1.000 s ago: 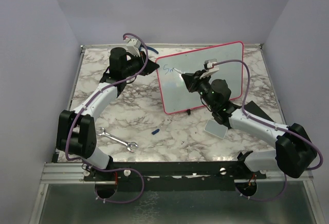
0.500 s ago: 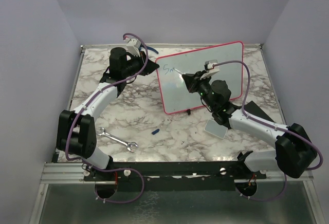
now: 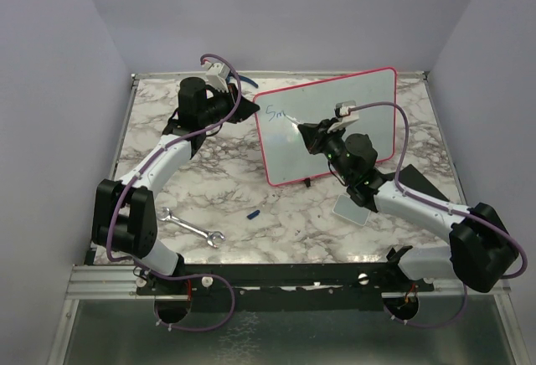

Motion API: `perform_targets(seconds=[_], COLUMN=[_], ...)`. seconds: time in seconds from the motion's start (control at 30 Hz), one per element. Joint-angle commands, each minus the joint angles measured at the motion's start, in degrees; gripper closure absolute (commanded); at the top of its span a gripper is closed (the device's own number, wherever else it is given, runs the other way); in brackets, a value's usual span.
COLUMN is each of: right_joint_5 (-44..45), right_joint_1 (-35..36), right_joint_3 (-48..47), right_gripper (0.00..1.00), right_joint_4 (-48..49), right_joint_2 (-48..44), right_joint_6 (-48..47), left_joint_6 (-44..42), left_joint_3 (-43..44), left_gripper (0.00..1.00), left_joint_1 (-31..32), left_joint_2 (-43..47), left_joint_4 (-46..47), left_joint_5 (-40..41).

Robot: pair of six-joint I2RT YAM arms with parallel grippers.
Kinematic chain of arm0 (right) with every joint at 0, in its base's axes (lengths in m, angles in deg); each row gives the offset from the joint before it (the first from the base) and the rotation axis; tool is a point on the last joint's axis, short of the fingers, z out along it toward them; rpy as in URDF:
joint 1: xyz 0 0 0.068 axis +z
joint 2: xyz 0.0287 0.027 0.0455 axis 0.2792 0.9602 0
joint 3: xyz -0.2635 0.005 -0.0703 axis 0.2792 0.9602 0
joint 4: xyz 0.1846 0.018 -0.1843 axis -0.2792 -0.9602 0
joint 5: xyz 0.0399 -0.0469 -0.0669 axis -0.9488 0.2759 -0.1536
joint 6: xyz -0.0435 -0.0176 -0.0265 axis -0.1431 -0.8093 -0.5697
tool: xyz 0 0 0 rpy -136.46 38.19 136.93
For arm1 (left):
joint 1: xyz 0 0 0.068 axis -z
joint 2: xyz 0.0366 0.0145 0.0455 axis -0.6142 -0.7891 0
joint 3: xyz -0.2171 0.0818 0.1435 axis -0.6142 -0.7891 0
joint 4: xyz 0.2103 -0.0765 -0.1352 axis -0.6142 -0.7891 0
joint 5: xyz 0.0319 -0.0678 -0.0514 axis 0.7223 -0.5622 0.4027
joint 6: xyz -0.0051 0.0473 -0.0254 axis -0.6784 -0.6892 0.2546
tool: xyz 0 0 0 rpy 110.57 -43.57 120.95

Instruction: Write a sentence on the whiteboard

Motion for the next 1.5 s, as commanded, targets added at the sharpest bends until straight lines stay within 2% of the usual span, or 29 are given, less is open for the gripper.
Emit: perform_targets(seconds=[0.0,0.27,0.4,0.57,1.47], right_joint_5=[2.5,-2.5,-2.2,0.3,1.6], right_joint_1=[-0.3,-0.3,-0.3,-0.4,-0.3], right_joint_3=[1.4,2.8,2.8,1.1,-2.0], right_gripper=[1.0,1.0,1.0,1.0,1.0], right_joint_4=[-1.9,-0.2,-0.7,-1.1,2.0], right_joint_2=[-0.6,-4.8,-6.8,-5.3,0.1], right_joint_6=[-0.3,-1.5,-2.0,-2.4,-4.3], left_joint_6=[-0.3,-0.2,-0.3,-0.3,-0.4], left_joint_3=[-0.3,-0.3,-0.3,-0.3,-0.5], left_gripper=[0.93,0.93,0.93,0.93,0.93], left_joint_1=[0.2,0.2,0.2,0.2,0.2], left_joint_2=[1.9,1.9,2.0,1.9,1.9], left_joint_4=[1.3,1.2,1.2,1.2,1.3], left_joint_5=[-1.2,-1.2,-1.1,-1.2,-1.2])
